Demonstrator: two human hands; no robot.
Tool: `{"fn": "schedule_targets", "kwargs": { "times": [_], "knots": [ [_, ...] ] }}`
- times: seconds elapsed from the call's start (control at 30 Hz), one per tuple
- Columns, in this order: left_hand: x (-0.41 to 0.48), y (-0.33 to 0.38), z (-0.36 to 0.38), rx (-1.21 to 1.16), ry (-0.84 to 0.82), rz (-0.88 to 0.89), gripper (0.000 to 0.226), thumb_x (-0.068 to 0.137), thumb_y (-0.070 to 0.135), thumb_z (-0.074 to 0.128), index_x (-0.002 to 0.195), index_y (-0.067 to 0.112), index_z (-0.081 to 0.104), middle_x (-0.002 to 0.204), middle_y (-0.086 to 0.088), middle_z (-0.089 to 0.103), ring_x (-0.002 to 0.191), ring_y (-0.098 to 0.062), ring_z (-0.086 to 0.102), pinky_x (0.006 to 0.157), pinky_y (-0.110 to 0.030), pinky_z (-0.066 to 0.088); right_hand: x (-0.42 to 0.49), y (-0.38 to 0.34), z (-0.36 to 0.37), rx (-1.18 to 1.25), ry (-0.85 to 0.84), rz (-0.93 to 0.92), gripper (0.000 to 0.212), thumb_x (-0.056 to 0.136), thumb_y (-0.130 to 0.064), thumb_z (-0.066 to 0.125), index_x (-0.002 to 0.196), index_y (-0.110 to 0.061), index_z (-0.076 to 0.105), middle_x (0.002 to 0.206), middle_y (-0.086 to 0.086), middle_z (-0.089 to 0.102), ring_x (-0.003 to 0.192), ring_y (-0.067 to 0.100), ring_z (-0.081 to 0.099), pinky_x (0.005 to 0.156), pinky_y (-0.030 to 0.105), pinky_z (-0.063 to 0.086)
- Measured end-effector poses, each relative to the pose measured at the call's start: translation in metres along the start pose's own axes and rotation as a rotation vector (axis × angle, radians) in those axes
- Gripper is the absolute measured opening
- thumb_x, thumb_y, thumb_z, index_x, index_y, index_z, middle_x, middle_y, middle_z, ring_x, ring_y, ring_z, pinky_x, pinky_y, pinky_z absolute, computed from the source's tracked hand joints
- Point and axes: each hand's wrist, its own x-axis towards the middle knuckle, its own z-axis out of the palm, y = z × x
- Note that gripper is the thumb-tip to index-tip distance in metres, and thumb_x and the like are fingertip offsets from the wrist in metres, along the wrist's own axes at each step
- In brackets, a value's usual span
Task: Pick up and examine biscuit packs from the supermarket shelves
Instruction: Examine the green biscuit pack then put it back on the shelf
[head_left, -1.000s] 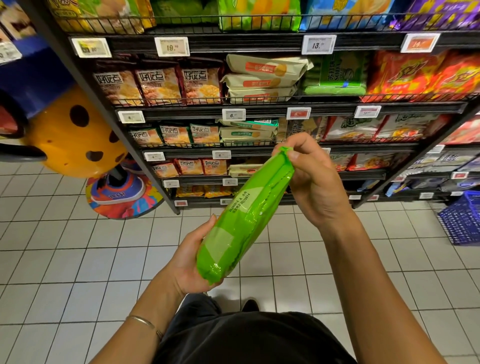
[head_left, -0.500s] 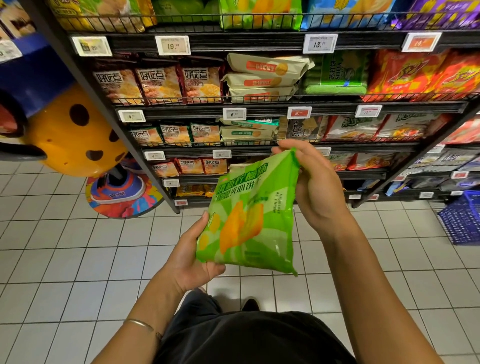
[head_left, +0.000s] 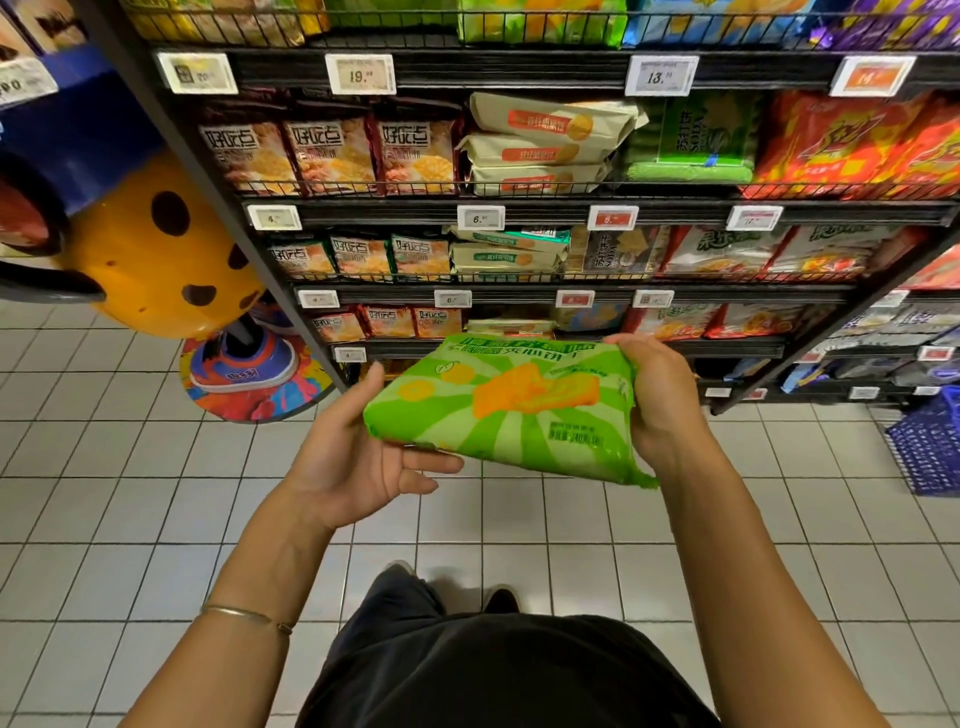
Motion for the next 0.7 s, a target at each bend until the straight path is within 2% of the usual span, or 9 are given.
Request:
{"fn": "schedule_targets", "kwargs": {
  "times": [0.07,0.17,0.27,0.3,0.37,0.47,0.57,0.63,0.7],
  "knots": [
    [0.001,0.004,-0.001,0.0,0.007,0.0,0.072,0.083,0.067,0.058,0.13,0.015,0.073,0.113,-0.024,0.076,0.085,-0.04,0.078,0.057,-0.04,0.065,-0.001,0.004,0.002,0.0,0.003,0.035,0.028,0.095,-0.005,0.055,0.084,-0.017,0.077,0.084,0.013,0.071,0.09,0.035,0.066,0.087,0.053,0.053],
    [0.004,0.004,-0.003,-0.008,0.05,-0.021,0.07,0.086,0.069,0.055,0.128,0.016,0.074,0.11,-0.024,0.076,0.084,-0.038,0.079,0.055,-0.04,0.065,-0.001,0.005,0.004,-0.031,0.015,0.053,0.031,0.091,-0.004,0.057,0.075,-0.019,0.08,0.082,0.01,0.074,0.087,0.033,0.069,0.083,0.049,0.058],
    [0.008,0.002,-0.006,-0.063,0.112,-0.066,0.073,0.088,0.075,0.047,0.119,0.017,0.079,0.1,-0.017,0.08,0.079,-0.029,0.08,0.056,-0.035,0.065,-0.002,0.004,0.002,-0.072,0.012,0.039,0.023,0.092,-0.008,0.058,0.084,-0.018,0.078,0.088,0.009,0.074,0.084,0.027,0.071,0.058,0.033,0.06],
    [0.009,0.001,-0.007,-0.08,0.125,-0.077,0.076,0.087,0.077,0.046,0.114,0.015,0.081,0.097,-0.015,0.08,0.076,-0.026,0.08,0.057,-0.033,0.065,-0.002,0.005,0.001,-0.086,-0.001,0.029,0.019,0.093,-0.011,0.06,0.087,-0.019,0.076,0.089,0.008,0.073,0.083,0.025,0.071,0.051,0.029,0.057],
    [0.011,-0.001,-0.011,-0.119,0.146,-0.123,0.082,0.085,0.08,0.045,0.103,0.01,0.083,0.089,-0.014,0.08,0.069,-0.022,0.079,0.053,-0.03,0.063,-0.003,0.005,0.0,-0.105,-0.01,0.025,0.012,0.095,-0.022,0.066,0.085,-0.022,0.074,0.085,0.003,0.075,0.08,0.02,0.074,0.05,0.028,0.057],
    [0.011,-0.006,-0.015,-0.131,0.136,-0.19,0.089,0.084,0.084,0.043,0.1,0.005,0.083,0.089,-0.016,0.08,0.067,-0.023,0.078,0.048,-0.031,0.061,-0.004,0.004,0.003,-0.187,0.022,0.012,0.024,0.095,-0.044,0.069,0.078,-0.027,0.071,0.068,-0.013,0.074,0.066,0.007,0.074,0.05,0.027,0.056],
    [0.011,-0.01,-0.017,-0.118,0.102,-0.238,0.094,0.091,0.084,0.035,0.114,0.004,0.079,0.11,-0.021,0.077,0.082,-0.029,0.079,0.048,-0.034,0.061,-0.003,0.002,0.006,-0.236,0.045,-0.017,0.032,0.093,-0.055,0.065,0.071,-0.034,0.074,0.069,-0.015,0.074,0.074,0.013,0.074,0.06,0.031,0.058],
    [0.011,-0.012,-0.016,-0.134,0.065,-0.237,0.093,0.095,0.083,0.031,0.131,0.008,0.072,0.134,-0.024,0.068,0.107,-0.035,0.075,0.055,-0.038,0.064,-0.004,0.002,0.006,-0.235,0.039,-0.039,0.032,0.093,-0.058,0.062,0.067,-0.044,0.074,0.07,-0.013,0.075,0.074,0.015,0.074,0.067,0.034,0.057],
    [0.013,-0.013,-0.014,-0.178,0.031,-0.208,0.092,0.095,0.084,0.031,0.145,0.013,0.06,0.15,-0.026,0.054,0.132,-0.041,0.061,0.068,-0.043,0.067,-0.006,0.002,0.006,-0.232,0.029,-0.061,0.034,0.096,-0.057,0.059,0.068,-0.047,0.074,0.07,-0.012,0.076,0.066,0.009,0.074,0.069,0.034,0.057]
  ]
}}
